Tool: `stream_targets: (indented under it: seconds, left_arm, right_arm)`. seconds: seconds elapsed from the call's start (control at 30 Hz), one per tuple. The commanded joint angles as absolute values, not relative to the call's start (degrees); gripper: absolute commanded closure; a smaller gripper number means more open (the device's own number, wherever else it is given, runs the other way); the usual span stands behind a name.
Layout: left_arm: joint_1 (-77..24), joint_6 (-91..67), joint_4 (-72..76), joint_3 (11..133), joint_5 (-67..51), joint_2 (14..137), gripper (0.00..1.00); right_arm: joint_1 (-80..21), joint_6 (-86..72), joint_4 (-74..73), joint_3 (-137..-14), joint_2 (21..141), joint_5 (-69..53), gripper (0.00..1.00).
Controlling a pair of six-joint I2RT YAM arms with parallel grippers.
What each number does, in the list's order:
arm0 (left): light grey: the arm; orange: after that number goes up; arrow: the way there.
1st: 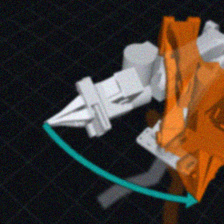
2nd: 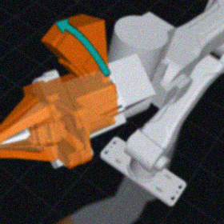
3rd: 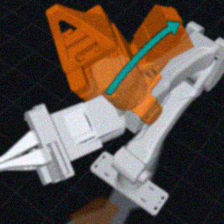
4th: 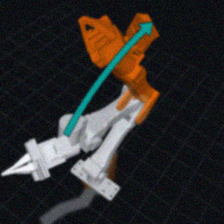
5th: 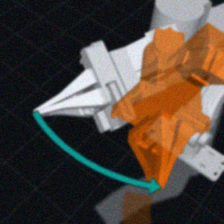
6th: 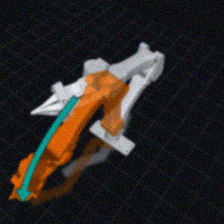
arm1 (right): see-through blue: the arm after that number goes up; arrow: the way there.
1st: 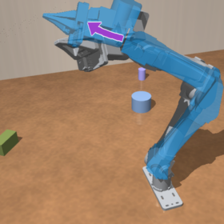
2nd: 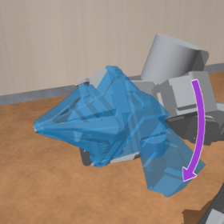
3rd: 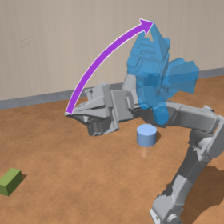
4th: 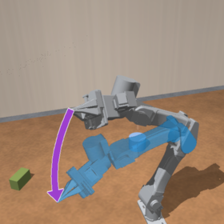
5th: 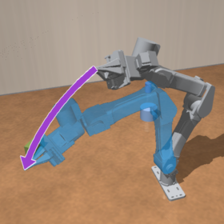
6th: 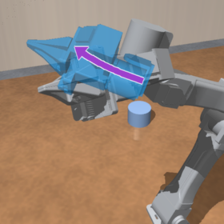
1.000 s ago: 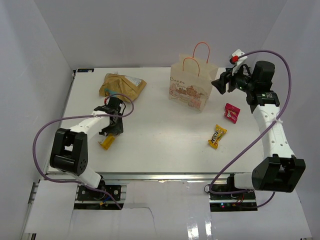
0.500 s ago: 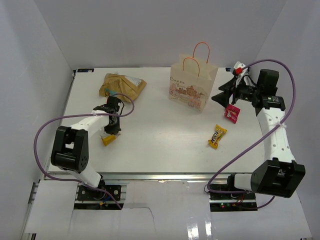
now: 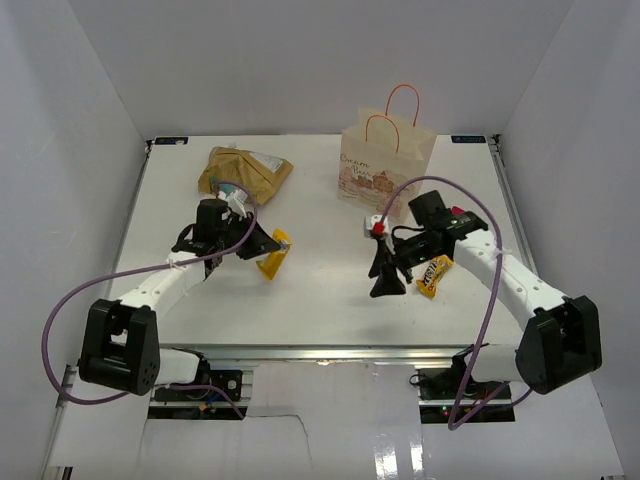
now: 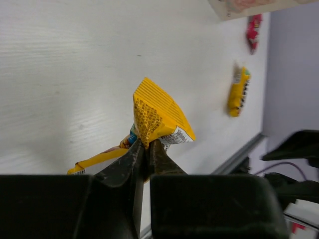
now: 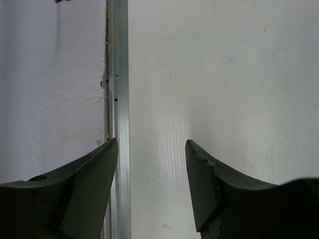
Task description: Place the snacks into the paper bag
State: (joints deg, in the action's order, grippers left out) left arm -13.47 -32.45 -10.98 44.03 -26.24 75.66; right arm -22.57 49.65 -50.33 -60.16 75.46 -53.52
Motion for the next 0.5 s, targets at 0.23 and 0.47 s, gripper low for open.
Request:
stream_targets:
  seconds: [0.23, 0.47]
  left_arm:
    - [-20.12, -64.05, 31.18, 33.14, -33.85, 75.5, 0.9]
    - [-23.9, -71.71, 38.14, 33.66, -29.97, 78.31, 0.9]
  right_arm:
    - [-32.16, -9.72, -3.88, -56.34, 82.79, -35.95, 0.12]
    - [-35.86, -18.19, 5.36, -58.01, 87.98, -36.56, 0.03]
